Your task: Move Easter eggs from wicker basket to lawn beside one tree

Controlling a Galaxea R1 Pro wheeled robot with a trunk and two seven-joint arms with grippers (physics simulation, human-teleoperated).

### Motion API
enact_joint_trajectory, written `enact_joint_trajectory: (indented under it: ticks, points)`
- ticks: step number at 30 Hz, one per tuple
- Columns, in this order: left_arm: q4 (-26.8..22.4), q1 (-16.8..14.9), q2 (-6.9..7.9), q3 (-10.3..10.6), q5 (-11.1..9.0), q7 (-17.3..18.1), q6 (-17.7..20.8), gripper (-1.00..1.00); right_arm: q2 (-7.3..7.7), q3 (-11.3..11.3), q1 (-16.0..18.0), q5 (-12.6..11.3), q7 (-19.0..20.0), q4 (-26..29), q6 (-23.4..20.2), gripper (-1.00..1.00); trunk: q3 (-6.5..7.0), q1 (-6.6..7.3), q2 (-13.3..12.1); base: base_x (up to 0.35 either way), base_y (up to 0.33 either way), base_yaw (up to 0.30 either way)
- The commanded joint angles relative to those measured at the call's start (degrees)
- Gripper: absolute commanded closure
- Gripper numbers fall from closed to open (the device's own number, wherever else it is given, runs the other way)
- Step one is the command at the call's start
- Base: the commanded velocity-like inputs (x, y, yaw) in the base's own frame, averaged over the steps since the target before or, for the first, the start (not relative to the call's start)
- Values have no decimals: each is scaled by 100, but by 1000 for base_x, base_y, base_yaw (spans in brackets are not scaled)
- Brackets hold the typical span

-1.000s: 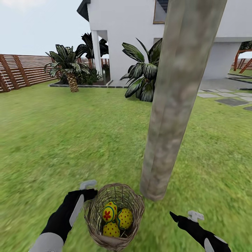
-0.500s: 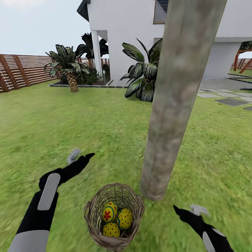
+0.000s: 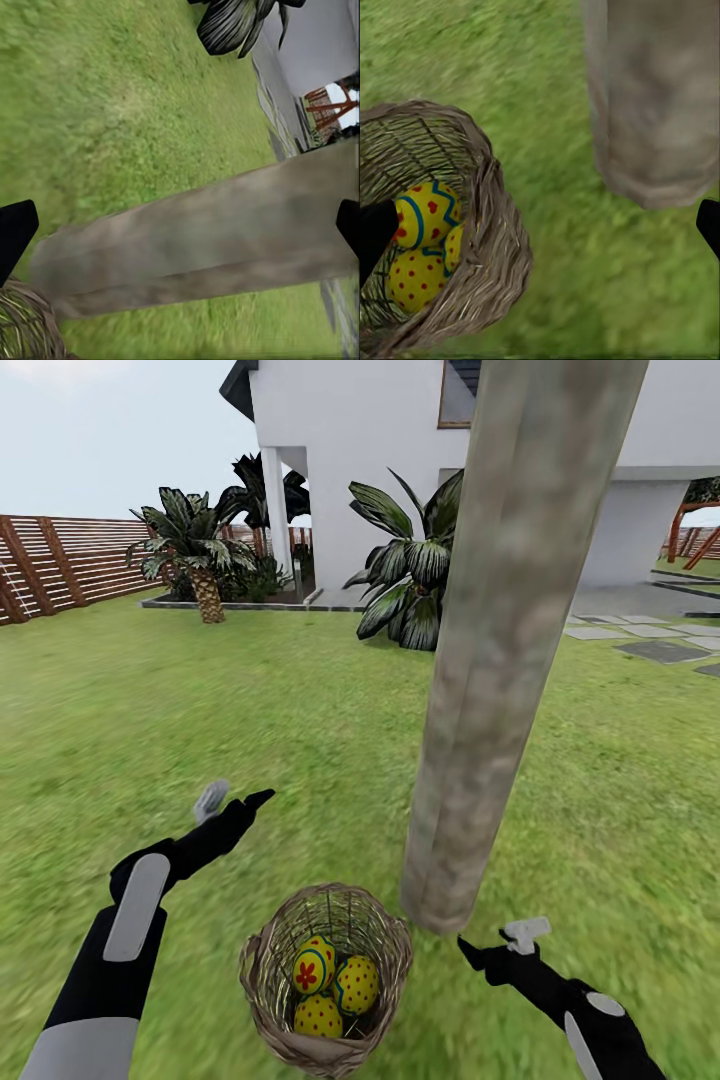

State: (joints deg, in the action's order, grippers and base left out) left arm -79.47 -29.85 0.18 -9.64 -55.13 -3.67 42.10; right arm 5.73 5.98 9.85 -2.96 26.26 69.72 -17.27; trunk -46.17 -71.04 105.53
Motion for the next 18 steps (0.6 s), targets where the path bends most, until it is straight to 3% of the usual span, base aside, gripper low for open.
enact_joint_trajectory:
  ticks: [1, 5, 7, 11, 15, 18]
  points:
    - [-2, -4, -2, -1, -57, 1, 34, -100, -1, -53, -101, -23, 40, 171, -125, -100, -5, 1, 2, 0, 0, 0]
    - [10, -4, -27, 17, -58, 59, 42, -100, 5, -775, -491, 1, 48, 751, -268, -100, -5, 1, 2, 0, 0, 0]
    - [50, -4, -69, 31, -44, 61, 27, -100, 9, -991, -544, 4, 41, 835, -294, -100, -5, 1, 2, 0, 0, 0]
    - [347, -4, -112, 189, -27, 67, 2, -100, 3, -1195, -577, -1, 26, 1015, -372, -100, -5, 1, 2, 0, 0, 0]
    - [394, -4, -42, 190, -42, 66, 0, -100, -221, -1358, -446, 5, -172, 1288, -1202, -100, -5, 1, 2, 0, 0, 0]
    - [399, -4, 3, 184, -17, 61, 0, -100, -321, -1383, -192, 6, -390, 1358, -1583, -100, -5, 1, 2, 0, 0, 0]
